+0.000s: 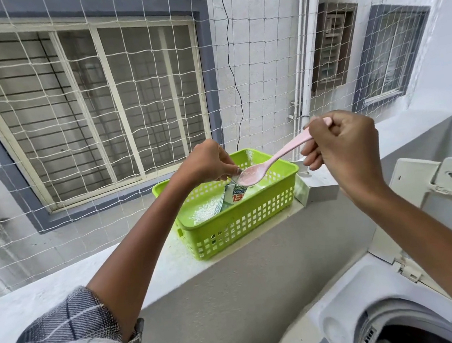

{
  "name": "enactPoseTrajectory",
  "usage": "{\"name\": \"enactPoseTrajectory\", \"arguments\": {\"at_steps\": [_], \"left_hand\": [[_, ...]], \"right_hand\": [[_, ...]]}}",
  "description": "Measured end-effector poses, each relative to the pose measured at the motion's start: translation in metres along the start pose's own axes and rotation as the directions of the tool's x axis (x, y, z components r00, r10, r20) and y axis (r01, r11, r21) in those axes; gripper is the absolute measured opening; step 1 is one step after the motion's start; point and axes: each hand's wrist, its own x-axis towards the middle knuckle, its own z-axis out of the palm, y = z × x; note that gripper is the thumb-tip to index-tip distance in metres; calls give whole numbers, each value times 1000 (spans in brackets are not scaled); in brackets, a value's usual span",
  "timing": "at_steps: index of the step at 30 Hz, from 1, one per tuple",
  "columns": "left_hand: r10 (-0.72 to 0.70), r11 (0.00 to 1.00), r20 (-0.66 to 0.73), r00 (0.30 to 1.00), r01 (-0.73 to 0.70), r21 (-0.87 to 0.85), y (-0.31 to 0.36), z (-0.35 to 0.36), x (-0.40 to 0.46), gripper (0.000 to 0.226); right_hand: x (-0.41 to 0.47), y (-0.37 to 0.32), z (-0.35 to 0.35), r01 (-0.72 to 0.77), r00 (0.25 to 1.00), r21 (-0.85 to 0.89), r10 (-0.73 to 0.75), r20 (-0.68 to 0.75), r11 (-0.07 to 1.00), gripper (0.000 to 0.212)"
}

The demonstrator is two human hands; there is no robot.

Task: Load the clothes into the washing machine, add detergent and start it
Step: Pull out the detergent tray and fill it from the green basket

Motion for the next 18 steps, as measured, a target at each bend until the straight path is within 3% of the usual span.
{"name": "enactPoseTrajectory", "arguments": {"at_steps": [12,18], "left_hand": [[84,984,-85,993,-69,166,12,16,-14,10],[-17,978,-42,999,25,209,13,11,-38,46]], "right_hand": [[10,5,7,-42,997,-153,51,56,987,23],[26,17,3,-212,974,-63,216,72,975,22]]}}
